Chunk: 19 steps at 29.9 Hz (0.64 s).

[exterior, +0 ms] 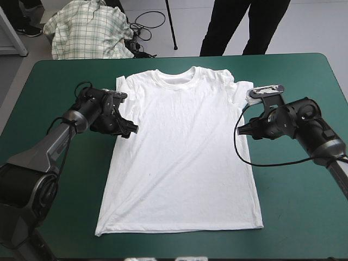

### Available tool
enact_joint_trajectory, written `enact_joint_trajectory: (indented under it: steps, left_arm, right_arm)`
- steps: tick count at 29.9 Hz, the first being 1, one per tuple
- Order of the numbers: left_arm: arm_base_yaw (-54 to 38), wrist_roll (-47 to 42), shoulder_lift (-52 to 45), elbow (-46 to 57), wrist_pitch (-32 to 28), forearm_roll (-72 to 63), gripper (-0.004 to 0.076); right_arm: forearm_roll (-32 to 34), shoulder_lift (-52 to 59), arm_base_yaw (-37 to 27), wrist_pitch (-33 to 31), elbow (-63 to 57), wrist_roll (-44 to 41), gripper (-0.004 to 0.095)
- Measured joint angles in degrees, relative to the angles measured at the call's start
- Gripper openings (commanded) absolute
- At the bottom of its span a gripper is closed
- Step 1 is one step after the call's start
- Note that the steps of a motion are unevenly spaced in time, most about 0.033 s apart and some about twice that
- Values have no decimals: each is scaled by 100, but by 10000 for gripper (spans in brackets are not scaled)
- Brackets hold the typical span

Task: Fold the cloth

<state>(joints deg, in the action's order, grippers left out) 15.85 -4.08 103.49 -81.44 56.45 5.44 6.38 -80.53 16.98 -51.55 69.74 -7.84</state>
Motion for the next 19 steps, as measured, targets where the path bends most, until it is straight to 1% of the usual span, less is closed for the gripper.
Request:
enact_joint_trajectory:
  steps: [4, 7, 10, 16, 19]
  left_arm:
    - [0, 102, 332, 0, -36, -178, 561]
    - [0, 120, 424, 0, -78, -221, 512]
    - [0, 125, 493, -18, -122, -283, 405]
    - [6, 125, 598, -88, -112, -599, 109]
    - [6, 125, 644, -131, -109, -647, -1]
  right_arm:
    - [14, -255, 0, 43, 150, 0, 473]
    - [21, -369, 0, 114, 266, 0, 473]
    - [26, -506, 0, 168, 421, 0, 473]
    - [26, -948, 0, 186, 791, 0, 473]
    - [26, -1275, 0, 174, 1036, 0, 473]
